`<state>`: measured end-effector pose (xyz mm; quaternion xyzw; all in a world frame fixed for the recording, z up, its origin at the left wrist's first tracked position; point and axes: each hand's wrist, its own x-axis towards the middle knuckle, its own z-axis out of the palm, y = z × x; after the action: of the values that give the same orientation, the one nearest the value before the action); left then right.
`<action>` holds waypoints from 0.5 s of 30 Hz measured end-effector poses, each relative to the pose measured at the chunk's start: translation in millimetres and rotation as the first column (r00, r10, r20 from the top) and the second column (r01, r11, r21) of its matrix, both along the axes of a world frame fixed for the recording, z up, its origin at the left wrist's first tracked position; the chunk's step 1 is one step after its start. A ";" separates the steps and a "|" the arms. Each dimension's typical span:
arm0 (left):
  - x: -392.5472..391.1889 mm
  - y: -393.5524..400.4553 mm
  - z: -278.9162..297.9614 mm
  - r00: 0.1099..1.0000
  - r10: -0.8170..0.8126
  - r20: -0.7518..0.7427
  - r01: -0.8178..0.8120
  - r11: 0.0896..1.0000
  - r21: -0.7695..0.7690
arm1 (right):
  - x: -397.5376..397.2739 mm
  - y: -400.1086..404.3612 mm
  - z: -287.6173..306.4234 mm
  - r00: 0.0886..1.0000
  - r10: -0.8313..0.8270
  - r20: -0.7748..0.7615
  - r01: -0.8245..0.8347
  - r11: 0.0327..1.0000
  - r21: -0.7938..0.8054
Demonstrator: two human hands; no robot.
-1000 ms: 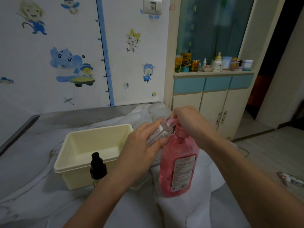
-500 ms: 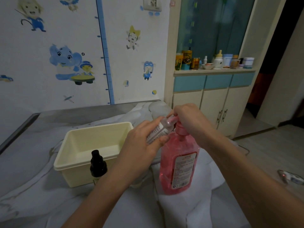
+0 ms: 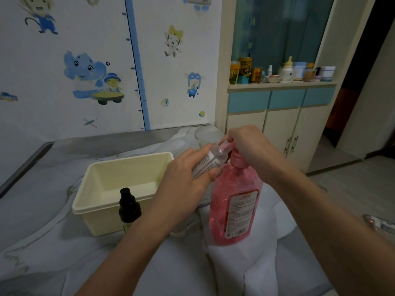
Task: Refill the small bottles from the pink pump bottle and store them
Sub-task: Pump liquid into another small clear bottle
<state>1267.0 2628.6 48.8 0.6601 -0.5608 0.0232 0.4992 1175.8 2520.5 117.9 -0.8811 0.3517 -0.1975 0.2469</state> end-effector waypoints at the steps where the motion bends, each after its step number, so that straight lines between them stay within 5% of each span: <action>1: -0.5 0.3 -0.2 1.000 0.003 -0.001 -0.003 1.000 0.002 | -1.0 4.6 0.7 0.999 -0.018 -0.027 0.017 1.000 -0.014; 6: -2.7 1.4 2.7 1.000 -0.004 -0.001 0.004 1.000 -0.018 | 4.4 4.3 12.4 0.995 -0.051 -0.080 0.056 0.997 0.053; 11: -2.5 1.8 4.6 1.000 0.004 -0.003 -0.004 1.000 -0.022 | -0.6 -2.4 13.3 0.966 -0.121 0.227 0.005 0.891 0.454; 15: -0.3 0.1 1.2 1.000 0.007 0.008 -0.007 1.000 -0.009 | 3.5 5.9 10.6 0.990 -0.076 -0.119 0.071 0.996 -0.050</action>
<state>1266.7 2628.7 50.0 0.6598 -0.5604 0.0303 0.4997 1179.3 2526.3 128.5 -0.8833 0.3937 -0.1606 0.1976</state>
